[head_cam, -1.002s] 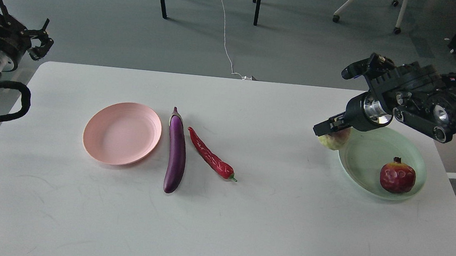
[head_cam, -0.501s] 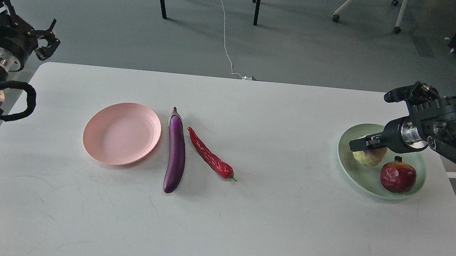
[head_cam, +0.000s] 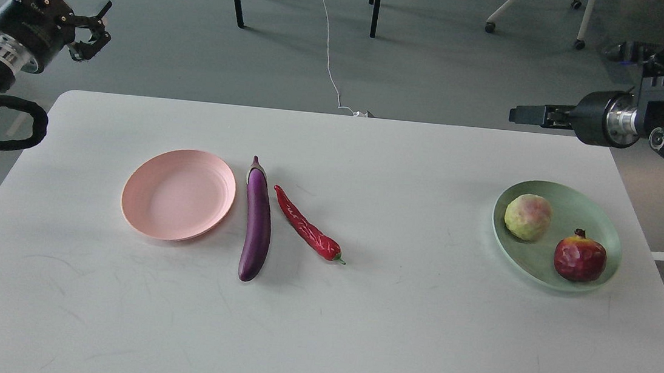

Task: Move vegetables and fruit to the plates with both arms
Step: 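Move the left gripper over the eggplant and grasp it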

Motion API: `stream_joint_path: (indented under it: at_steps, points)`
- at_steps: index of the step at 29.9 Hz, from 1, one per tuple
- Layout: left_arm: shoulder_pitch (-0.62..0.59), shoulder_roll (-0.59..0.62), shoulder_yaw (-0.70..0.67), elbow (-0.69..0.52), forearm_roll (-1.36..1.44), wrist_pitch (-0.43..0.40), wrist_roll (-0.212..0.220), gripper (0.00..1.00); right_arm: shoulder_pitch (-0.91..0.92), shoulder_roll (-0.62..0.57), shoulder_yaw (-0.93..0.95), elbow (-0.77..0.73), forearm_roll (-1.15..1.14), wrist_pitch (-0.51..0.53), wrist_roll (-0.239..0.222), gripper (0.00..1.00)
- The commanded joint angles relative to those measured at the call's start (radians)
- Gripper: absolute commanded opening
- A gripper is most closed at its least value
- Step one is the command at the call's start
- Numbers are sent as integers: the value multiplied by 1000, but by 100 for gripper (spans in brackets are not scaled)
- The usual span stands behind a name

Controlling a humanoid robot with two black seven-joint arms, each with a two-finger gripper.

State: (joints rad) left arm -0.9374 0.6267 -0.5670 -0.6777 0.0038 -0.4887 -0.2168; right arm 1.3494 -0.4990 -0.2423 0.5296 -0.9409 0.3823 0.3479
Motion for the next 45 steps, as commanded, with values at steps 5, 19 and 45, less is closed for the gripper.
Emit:
stream_joint_path:
  at_steps: [5,19,45]
  points:
    - [-32,56,12,-351,577,4,2,98,-47,4,259,-25,281,10,-7,98]
    - [-31,148,300,-763,1475,0,42,98,-375,-81,633,-14,1043,106,0,99]
    - [66,-101,348,-615,1759,0,226,92,-759,19,1066,-16,1151,106,3,99]
